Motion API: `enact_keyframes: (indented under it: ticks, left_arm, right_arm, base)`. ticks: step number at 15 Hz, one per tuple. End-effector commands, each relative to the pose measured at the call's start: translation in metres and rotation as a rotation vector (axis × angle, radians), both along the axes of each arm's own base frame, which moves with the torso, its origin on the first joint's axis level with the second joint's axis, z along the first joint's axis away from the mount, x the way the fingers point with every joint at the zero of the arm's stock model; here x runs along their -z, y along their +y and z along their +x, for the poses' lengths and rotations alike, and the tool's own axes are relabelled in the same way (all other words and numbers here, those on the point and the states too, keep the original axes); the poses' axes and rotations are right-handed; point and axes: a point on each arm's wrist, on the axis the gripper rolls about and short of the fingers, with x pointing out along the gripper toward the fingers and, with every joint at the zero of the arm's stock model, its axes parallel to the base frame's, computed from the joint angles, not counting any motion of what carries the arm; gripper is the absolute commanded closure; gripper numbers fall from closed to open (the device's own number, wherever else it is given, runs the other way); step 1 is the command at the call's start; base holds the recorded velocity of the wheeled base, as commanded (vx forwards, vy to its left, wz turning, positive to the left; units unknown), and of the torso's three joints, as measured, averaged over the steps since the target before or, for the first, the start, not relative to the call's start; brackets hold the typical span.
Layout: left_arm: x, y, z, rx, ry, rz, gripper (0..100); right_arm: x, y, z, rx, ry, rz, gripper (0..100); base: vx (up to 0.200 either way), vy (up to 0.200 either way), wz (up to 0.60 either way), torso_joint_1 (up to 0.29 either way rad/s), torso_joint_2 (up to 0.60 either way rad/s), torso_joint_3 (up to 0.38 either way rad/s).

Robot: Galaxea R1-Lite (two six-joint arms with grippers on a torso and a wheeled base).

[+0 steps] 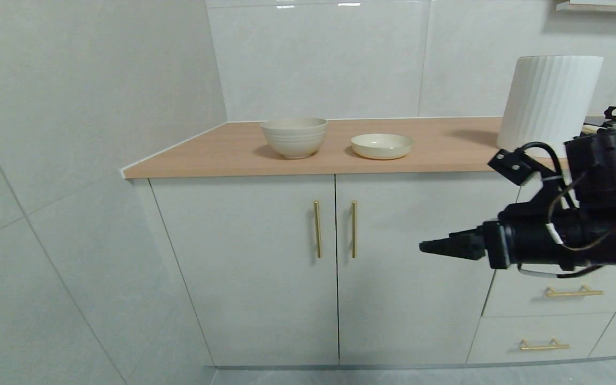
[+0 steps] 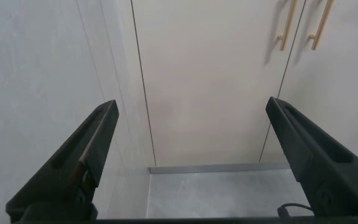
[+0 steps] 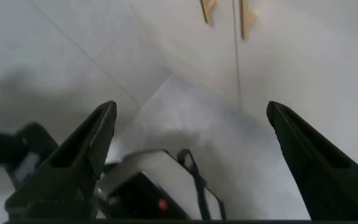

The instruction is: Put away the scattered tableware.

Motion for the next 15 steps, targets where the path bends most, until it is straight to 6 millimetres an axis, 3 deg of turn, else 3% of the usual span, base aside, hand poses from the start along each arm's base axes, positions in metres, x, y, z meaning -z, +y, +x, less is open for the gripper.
enact_keyframes:
  ticks: [1,5,11,15]
  left_arm:
    - [0.000,0.000,0.000,0.001,0.001,0.000,0]
    - [0.000,0.000,0.000,0.001,0.001,0.000,0]
    - [0.000,0.000,0.000,0.001,0.001,0.000,0]
    - [0.000,0.000,0.000,0.001,0.001,0.000,0]
  right_arm:
    - [0.022,0.038,0.051,-0.011,0.101,0.021,0]
    - [0.041,0.060,0.091,0.003,0.125,0.049,0]
    - [0.078,0.081,0.122,0.019,0.037,0.132,0]
    - [0.087,0.091,0.136,0.051,0.029,0.197,0]
  base:
    - [0.000,0.000,0.00,0.000,0.00,0.000]
    - [0.000,0.000,0.00,0.000,0.00,0.000]
    - [0.000,0.000,0.00,0.000,0.00,0.000]
    - [0.000,0.000,0.00,0.000,0.00,0.000]
